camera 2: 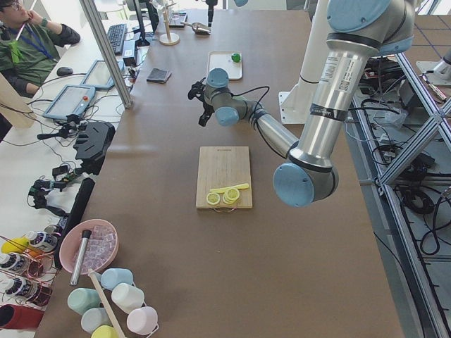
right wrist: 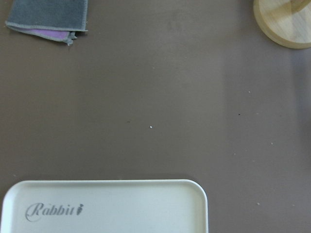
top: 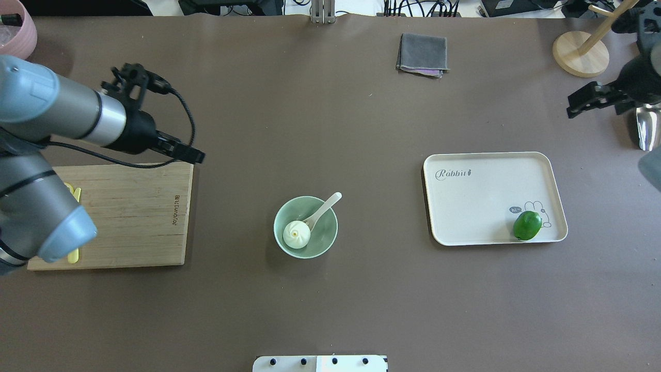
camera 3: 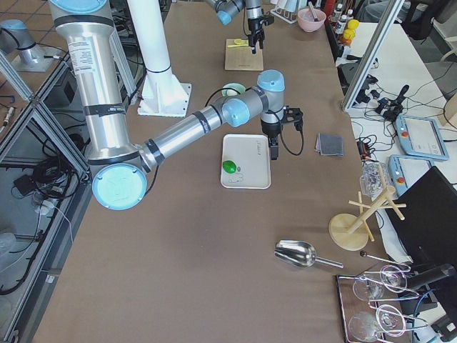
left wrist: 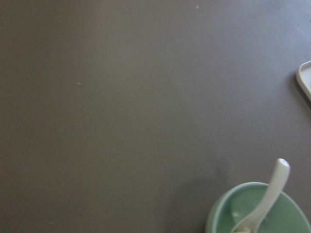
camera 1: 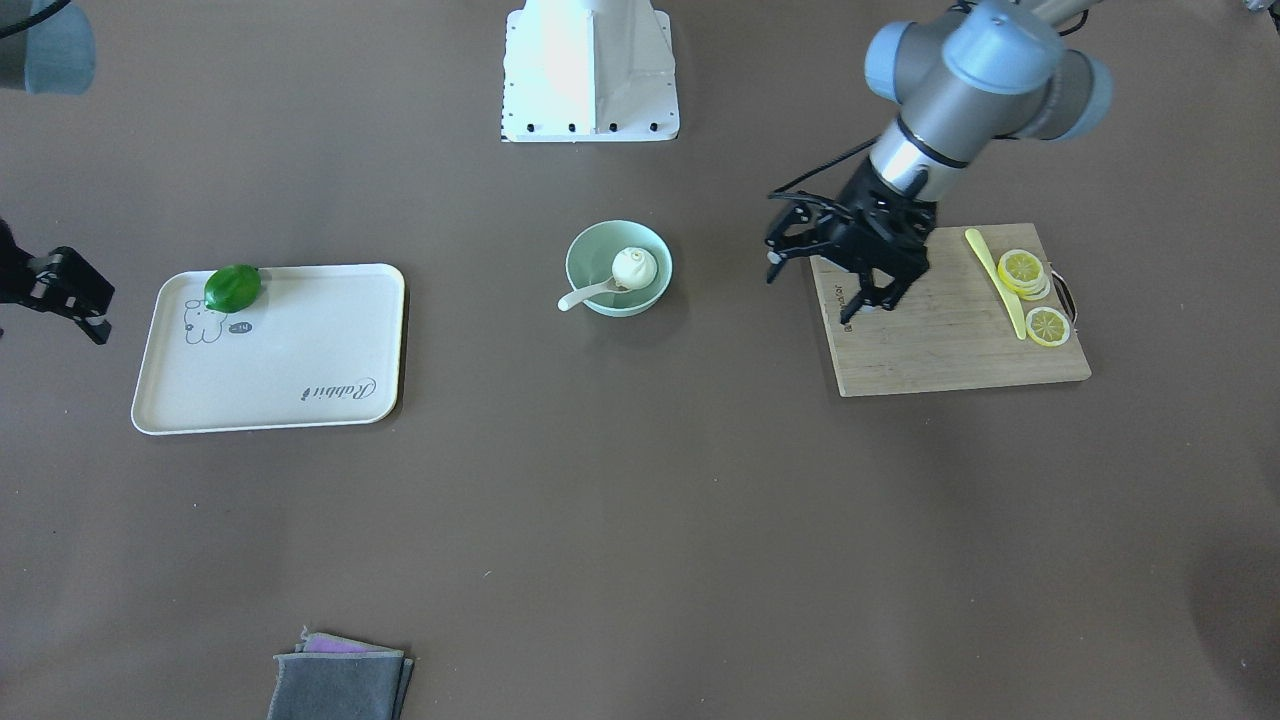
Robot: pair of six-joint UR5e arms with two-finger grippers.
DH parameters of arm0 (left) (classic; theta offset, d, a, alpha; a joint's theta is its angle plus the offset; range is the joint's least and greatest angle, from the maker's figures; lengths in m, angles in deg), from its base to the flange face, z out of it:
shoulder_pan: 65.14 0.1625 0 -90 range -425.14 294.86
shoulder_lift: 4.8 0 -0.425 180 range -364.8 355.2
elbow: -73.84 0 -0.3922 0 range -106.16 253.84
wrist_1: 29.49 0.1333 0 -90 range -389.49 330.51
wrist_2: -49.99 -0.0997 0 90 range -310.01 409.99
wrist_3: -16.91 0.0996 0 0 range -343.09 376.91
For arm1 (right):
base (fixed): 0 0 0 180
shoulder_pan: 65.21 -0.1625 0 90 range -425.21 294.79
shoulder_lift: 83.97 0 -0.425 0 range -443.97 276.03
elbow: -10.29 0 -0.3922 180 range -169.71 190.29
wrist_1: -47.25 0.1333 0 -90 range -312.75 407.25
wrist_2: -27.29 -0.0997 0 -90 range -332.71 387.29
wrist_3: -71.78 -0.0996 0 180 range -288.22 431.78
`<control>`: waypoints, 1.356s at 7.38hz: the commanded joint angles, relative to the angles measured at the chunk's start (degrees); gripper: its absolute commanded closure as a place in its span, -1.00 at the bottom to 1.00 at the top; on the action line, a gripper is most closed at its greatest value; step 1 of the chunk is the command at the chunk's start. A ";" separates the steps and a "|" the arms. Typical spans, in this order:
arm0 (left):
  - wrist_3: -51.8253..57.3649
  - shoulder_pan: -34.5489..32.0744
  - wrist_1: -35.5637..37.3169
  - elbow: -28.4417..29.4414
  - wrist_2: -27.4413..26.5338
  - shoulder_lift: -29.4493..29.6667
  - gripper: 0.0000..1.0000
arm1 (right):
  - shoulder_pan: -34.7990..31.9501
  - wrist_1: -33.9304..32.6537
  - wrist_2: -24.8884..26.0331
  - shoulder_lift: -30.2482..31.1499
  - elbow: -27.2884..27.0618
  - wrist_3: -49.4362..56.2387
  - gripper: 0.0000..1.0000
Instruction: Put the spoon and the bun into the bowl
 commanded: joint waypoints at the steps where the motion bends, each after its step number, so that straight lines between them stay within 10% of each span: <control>1: 18.32 -12.45 6.50 -0.12 7.53 -5.74 -0.98 | -10.89 -0.07 -3.63 9.41 1.03 21.15 -1.00; 5: 54.91 -34.62 29.34 0.67 11.60 -11.20 -0.98 | -21.03 0.20 -9.15 22.52 2.62 31.97 -1.00; 10: 54.08 -42.03 27.89 7.79 10.82 -18.95 -0.98 | -21.05 0.28 -10.41 23.17 5.26 31.71 -1.00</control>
